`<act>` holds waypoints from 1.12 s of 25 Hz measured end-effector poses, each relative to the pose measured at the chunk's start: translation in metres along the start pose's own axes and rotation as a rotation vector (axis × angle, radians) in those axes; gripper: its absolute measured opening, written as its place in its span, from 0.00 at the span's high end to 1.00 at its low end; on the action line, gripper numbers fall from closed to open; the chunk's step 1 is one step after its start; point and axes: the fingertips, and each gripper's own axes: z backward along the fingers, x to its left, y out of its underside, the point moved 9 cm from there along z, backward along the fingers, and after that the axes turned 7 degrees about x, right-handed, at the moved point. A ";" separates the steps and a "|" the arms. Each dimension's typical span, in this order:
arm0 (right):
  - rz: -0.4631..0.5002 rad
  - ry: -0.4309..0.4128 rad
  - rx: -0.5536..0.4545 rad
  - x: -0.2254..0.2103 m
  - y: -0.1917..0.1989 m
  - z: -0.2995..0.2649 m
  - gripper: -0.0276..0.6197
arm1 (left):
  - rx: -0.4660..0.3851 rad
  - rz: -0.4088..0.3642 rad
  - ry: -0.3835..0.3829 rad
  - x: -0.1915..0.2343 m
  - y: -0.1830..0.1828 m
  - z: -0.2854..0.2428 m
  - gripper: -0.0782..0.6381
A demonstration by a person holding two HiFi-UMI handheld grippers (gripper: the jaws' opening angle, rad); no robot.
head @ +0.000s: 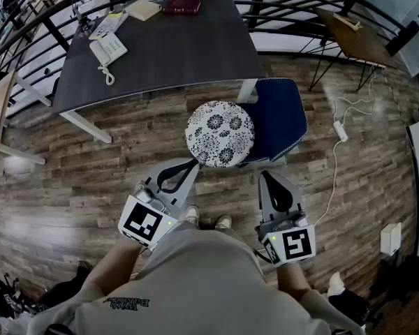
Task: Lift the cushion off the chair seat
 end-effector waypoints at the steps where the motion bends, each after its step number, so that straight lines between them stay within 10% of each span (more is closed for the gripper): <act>1: -0.006 0.004 -0.003 -0.001 0.001 0.000 0.95 | 0.002 0.004 0.001 -0.001 0.001 0.000 0.88; 28: -0.065 -0.077 -0.004 -0.030 0.032 0.057 0.95 | 0.034 0.111 -0.001 -0.075 -0.018 -0.020 0.88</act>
